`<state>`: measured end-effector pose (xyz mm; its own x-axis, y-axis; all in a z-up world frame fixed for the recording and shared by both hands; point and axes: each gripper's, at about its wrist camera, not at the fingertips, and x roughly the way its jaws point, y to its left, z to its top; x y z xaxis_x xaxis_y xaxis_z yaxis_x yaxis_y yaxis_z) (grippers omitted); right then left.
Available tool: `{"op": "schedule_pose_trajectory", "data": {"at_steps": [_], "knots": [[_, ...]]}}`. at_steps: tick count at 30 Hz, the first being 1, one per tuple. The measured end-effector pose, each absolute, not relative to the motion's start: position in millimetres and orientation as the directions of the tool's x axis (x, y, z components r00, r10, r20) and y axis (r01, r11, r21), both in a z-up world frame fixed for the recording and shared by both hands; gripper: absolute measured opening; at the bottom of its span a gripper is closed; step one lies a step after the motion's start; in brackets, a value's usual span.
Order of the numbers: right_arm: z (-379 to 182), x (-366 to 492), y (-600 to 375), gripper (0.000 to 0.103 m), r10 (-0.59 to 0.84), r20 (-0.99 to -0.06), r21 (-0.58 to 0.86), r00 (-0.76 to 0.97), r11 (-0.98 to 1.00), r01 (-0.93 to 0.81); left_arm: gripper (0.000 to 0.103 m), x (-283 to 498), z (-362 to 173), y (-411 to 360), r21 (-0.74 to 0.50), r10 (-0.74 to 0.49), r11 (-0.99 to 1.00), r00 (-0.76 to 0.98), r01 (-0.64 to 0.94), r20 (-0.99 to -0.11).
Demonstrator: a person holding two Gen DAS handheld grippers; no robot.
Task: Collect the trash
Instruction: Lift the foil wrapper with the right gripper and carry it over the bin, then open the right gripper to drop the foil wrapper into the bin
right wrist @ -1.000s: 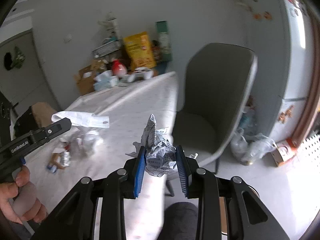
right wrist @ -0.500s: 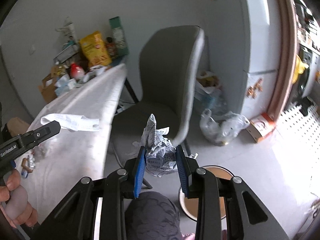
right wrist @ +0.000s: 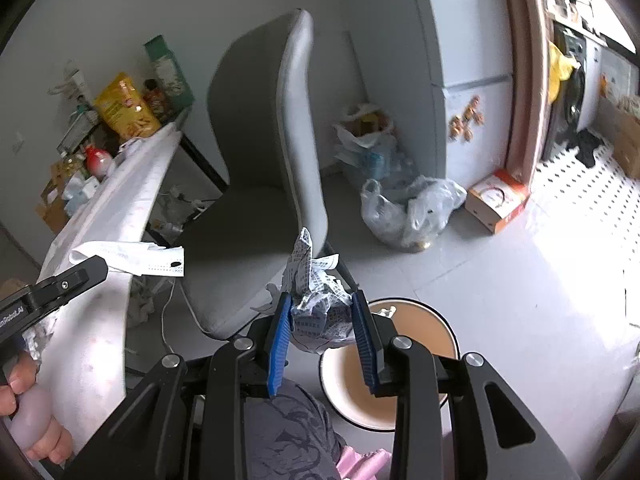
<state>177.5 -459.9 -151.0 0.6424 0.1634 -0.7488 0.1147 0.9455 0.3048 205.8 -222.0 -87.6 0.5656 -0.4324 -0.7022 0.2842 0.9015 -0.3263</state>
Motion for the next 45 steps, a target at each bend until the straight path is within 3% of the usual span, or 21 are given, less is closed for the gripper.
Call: {"op": "schedule_pose_trajectory", "data": {"at_steps": [6, 8, 10, 14, 30, 42, 44, 45], "knots": [[-177.9, 184.9, -480.4, 0.038, 0.127, -0.761, 0.304, 0.636, 0.936, 0.177, 0.002, 217.1, -100.2, -243.8, -0.317, -0.435, 0.899, 0.527, 0.302, -0.730], [-188.1, 187.2, -487.9, 0.043, 0.126, -0.766, 0.314, 0.630, 0.929, 0.195, 0.002, 220.8, -105.8, -249.4, -0.318, -0.436, 0.898, 0.510, 0.305, -0.742], [-195.0, 188.3, -495.8, 0.056, 0.139, -0.765, 0.338, 0.628, 0.917, 0.209, 0.002, 224.4, -109.0, -254.1, -0.316, -0.436, 0.897, 0.496, 0.310, -0.751], [-202.2, 184.3, -511.9, 0.064, 0.140, -0.764, 0.356, 0.630, 0.905, 0.231, 0.002, 228.7, -114.3, -269.3, -0.306, -0.437, 0.893, 0.475, 0.330, -0.764], [-189.1, 136.4, -586.6, 0.071, 0.003, -0.760, 0.325, 0.650, 0.868, 0.376, 0.002, 231.4, -157.4, -358.6, -0.327, -0.488, 0.827, 0.296, 0.457, -0.821], [-207.1, 138.0, -594.8, 0.075, 0.018, -0.774, 0.340, 0.633, 0.855, 0.392, 0.002, 231.1, -201.9, -381.7, -0.338, -0.447, 0.833, 0.174, 0.438, -0.877], [-208.0, 138.6, -595.5, 0.076, 0.015, -0.775, 0.340, 0.632, 0.853, 0.397, 0.005, 233.8, -206.5, -382.8, -0.345, -0.443, 0.837, 0.156, 0.425, -0.883], [-208.7, 138.3, -596.3, 0.076, 0.014, -0.776, 0.341, 0.631, 0.851, 0.401, 0.011, 235.1, -208.4, -382.5, -0.351, -0.443, 0.839, 0.147, 0.416, -0.884]]}}
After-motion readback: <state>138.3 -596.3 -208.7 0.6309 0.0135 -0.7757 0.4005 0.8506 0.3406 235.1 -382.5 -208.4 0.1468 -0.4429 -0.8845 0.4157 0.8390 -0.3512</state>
